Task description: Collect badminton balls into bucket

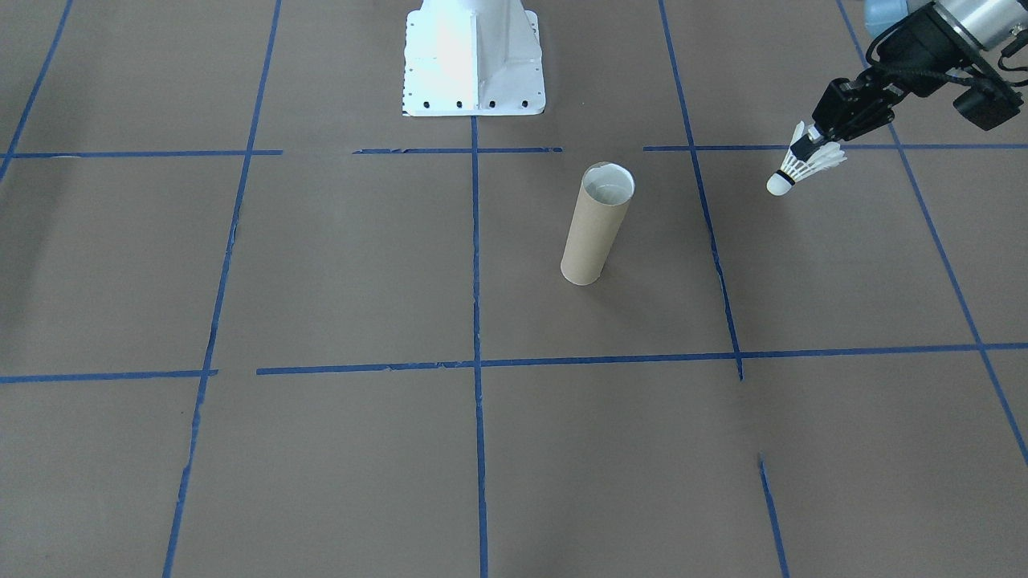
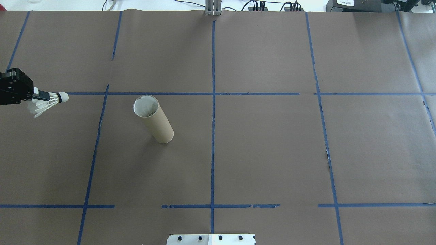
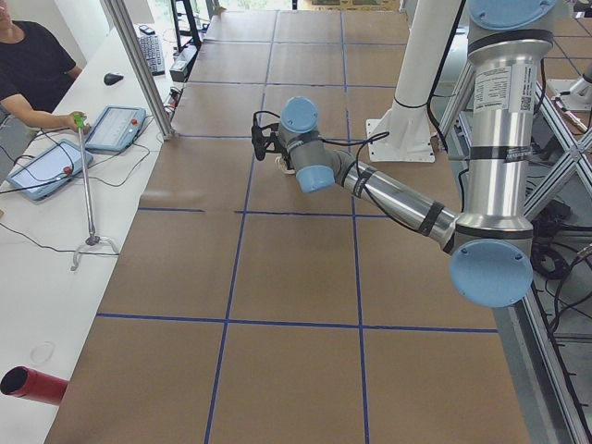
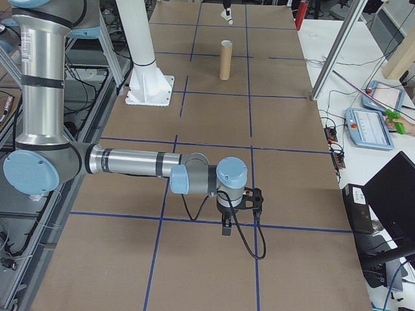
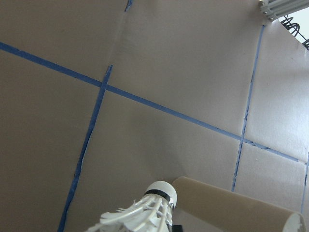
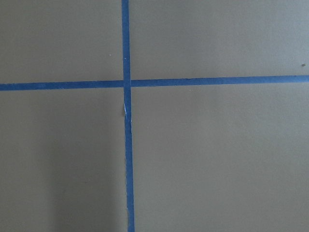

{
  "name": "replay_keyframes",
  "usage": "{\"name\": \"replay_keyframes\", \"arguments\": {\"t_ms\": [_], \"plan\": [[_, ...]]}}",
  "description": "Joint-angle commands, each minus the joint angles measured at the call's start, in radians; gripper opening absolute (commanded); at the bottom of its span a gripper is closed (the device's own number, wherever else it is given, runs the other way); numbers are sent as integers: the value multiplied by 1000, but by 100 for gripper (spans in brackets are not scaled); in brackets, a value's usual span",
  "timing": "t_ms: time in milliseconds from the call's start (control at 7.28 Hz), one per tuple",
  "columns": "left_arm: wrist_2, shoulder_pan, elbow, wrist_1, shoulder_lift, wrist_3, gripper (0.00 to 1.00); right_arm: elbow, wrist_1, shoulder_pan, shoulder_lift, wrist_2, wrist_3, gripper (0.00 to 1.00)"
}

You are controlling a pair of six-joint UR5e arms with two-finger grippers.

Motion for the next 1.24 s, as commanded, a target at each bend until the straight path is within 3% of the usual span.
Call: {"name": "replay_keyframes", "arguments": {"t_ms": [0,412,550,687,824,1099], "plan": [[3,-3,-191,267,-3,127,0,0,0,0,0,0,0,100],[4,2,-268,348,-56,140,0,0,0,0,0,0,0,100],[17,8,-264,392,-122,160,0,0,0,0,0,0,0,100],[61,31,-265,441,-159,228,0,0,0,0,0,0,0,100],[128,80,-268,542,-234,249,0,0,0,0,0,0,0,100],[225,120,-270,938,-509,338,0,0,0,0,0,0,0,100]]}}
